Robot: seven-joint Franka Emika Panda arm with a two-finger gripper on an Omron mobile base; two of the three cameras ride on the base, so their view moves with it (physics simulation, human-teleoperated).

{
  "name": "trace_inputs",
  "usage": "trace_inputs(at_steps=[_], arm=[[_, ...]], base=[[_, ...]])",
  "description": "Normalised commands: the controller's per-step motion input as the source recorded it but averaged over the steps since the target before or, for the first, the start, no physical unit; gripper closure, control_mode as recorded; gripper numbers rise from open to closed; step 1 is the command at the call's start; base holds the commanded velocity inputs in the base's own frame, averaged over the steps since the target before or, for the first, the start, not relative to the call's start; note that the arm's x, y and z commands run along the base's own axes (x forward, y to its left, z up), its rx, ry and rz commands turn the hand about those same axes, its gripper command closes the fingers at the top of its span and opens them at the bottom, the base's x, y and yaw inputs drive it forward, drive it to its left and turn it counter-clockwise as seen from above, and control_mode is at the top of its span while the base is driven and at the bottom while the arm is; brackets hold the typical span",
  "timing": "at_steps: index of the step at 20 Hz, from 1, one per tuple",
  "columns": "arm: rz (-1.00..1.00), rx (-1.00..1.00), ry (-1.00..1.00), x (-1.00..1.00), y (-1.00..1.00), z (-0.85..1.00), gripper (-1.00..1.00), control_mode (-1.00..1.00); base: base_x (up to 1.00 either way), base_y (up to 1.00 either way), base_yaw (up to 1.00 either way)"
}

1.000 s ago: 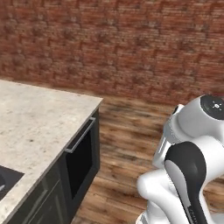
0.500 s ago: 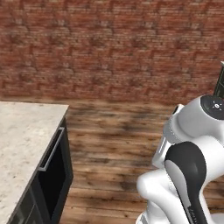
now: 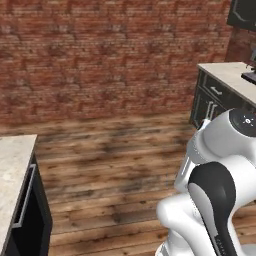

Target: Move the pot and pan from the stove into the sink.

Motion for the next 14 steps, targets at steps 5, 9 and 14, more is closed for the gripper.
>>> trace_inputs(at_steps=[5,9,14], arm=[[0.0,0.0,0.0,0.0,0.0,0.0,-1.0,1.0],[0.0,0.0,0.0,0.0,0.0,0.0,-1.0,1.0],[0.0,0.0,0.0,0.0,0.0,0.0,-1.0,1.0]], base=[[0.07,0.08,-0.45],[0.08,0.07,-0.45],[0.09,0.06,-0.44]])
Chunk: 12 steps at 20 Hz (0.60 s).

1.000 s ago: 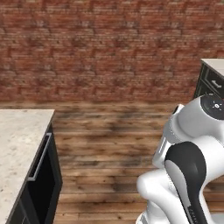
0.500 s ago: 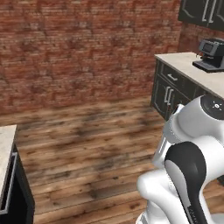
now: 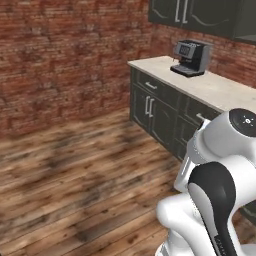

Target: Move the pot and pan from the stove into the sink.

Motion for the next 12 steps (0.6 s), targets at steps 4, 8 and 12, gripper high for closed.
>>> trace_inputs(at_steps=[4,8,12], arm=[[0.0,0.0,0.0,0.0,0.0,0.0,-1.0,1.0],[0.0,0.0,0.0,0.0,0.0,0.0,-1.0,1.0],[0.0,0.0,0.0,0.0,0.0,0.0,-1.0,1.0]], base=[[0.09,0.06,-0.44],[0.09,0.06,-0.44],[0.09,0.06,-0.44]])
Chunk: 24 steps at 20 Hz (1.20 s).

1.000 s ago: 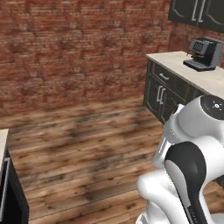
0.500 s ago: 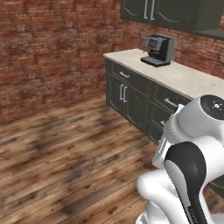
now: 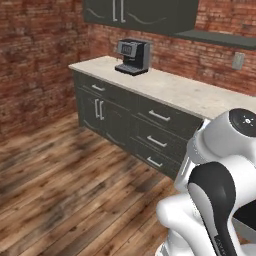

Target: Move the pot and pan from the stove into the sink.

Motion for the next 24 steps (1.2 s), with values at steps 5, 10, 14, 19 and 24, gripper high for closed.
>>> trace_inputs(at_steps=[5,10,14,19,24], arm=[[0.0,0.0,0.0,0.0,0.0,0.0,-1.0,1.0],[0.0,0.0,0.0,0.0,0.0,0.0,-1.0,1.0],[0.0,0.0,0.0,0.0,0.0,0.0,-1.0,1.0],[0.0,0.0,0.0,0.0,0.0,0.0,-1.0,1.0],[0.0,0.0,0.0,0.0,0.0,0.0,-1.0,1.0]], base=[[0.08,0.05,-0.43],[0.08,0.03,-0.43],[0.08,0.03,-0.43],[0.08,0.02,-0.42],[0.06,0.0,-0.42]])
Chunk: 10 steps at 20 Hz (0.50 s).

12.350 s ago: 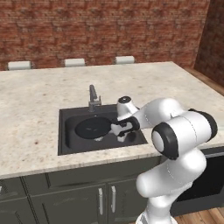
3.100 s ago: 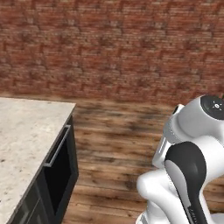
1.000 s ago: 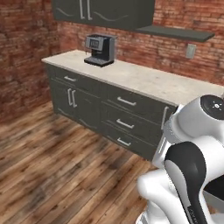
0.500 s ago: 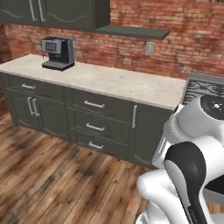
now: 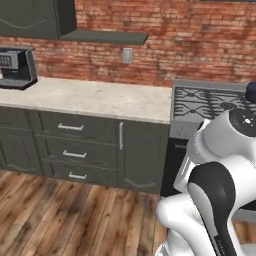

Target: Move the pot and pan from the stove into the sink.

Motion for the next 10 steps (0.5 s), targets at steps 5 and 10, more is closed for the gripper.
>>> trace_inputs(at_steps=[5,10], arm=[[0.0,0.0,0.0,0.0,0.0,0.0,-1.0,1.0],[0.0,0.0,0.0,0.0,0.0,0.0,-1.0,1.0]], base=[[0.05,0.0,-0.41],[0.04,0.0,-0.41]])
